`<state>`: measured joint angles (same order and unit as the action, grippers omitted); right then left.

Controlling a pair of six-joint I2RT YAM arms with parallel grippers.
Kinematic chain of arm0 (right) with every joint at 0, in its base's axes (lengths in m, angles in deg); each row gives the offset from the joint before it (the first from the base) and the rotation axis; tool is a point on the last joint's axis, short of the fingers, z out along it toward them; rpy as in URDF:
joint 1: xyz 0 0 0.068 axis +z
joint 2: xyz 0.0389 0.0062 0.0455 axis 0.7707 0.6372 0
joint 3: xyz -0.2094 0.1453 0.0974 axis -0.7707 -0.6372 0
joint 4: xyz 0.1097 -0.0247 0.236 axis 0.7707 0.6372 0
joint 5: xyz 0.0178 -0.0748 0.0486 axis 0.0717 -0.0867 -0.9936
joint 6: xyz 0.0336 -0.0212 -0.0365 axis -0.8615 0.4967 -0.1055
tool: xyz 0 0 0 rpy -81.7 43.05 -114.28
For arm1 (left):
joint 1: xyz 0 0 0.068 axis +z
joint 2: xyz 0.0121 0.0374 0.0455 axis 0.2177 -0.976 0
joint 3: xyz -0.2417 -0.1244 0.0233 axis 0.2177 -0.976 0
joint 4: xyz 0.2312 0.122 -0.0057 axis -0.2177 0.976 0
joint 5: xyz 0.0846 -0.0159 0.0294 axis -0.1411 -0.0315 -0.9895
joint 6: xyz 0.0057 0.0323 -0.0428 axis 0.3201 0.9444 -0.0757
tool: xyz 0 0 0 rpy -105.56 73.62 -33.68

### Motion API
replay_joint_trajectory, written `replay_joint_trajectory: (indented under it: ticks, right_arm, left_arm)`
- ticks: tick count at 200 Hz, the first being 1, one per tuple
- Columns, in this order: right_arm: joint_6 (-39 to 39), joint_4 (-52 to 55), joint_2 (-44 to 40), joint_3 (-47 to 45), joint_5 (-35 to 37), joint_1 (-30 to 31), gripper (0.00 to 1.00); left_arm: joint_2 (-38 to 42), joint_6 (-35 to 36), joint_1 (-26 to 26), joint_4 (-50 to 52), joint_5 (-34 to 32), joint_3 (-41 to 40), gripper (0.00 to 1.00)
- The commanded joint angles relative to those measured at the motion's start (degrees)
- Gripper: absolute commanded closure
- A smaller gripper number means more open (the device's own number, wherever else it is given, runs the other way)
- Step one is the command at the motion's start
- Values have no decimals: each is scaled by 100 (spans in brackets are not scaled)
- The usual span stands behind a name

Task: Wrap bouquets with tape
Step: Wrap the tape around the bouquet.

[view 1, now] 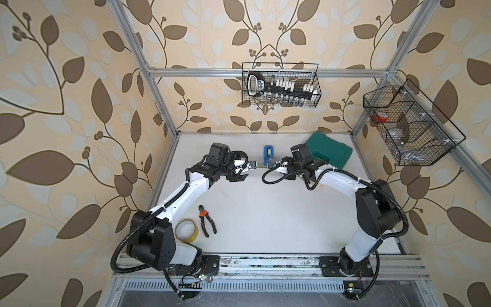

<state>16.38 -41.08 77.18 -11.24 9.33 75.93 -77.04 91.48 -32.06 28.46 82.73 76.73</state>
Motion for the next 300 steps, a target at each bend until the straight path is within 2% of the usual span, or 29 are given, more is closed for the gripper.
replay_joint_trajectory:
  ticks: [1, 24, 78, 114, 131, 162, 173, 189, 219, 234, 257, 265, 286, 300]
  right_arm:
    - [494, -677, -286, -364, 96, 125, 100]
    - [568, -1131, -390, -618, 71, 128, 100]
    - [1013, -2409, -591, -1341, 109, 135, 100]
    - [1391, -2913, -619, -1620, 111, 160, 100]
    - [1519, -3237, -649, -1755, 129, 156, 100]
    - [1902, -3705, -679, -2058, 143, 216, 100]
    - [1952, -3775, -706, -2131, 90, 224, 100]
    - [2038, -3820, -716, -2192, 125, 236, 100]
    - [2050, -3822, -753, -2240, 138, 243, 100]
    - [2077, -3924, -760, -2288, 152, 269, 100]
    - [2065, -4101, -762, -2329, 177, 312, 100]
    - [2013, -4097, -779, -2321, 186, 320, 100]
    - [1745, -3369, -910, -2087, 109, 357, 100]
    - [1355, -3021, -996, -1960, 80, 356, 76]
  left_arm:
    - [-601, -90, -38, 1390, 624, 692, 21]
    - [-1116, -129, -38, 1935, 936, 1334, 21]
    - [-2340, 103, -55, 3194, 992, 2624, 22]
    - [-2824, 346, -175, 3190, 735, 3007, 27]
    - [-2990, 343, -226, 3067, 673, 3060, 26]
    - [-3524, 311, -249, 3397, 675, 3578, 28]
    - [-3758, 395, -249, 3739, 754, 3931, 33]
    - [-3959, 495, -249, 4038, 960, 4253, 49]
    - [-4011, 509, -249, 3994, 1060, 4155, 62]
    - [-4065, 510, -262, 4050, 1017, 4165, 77]
    - [-4082, 475, -318, 3986, 873, 4074, 88]
    - [-4078, 465, -328, 3936, 850, 4044, 100]
    - [-3976, 98, -337, 3488, 583, 3943, 100]
    - [-3731, -72, -337, 2913, 365, 3613, 100]
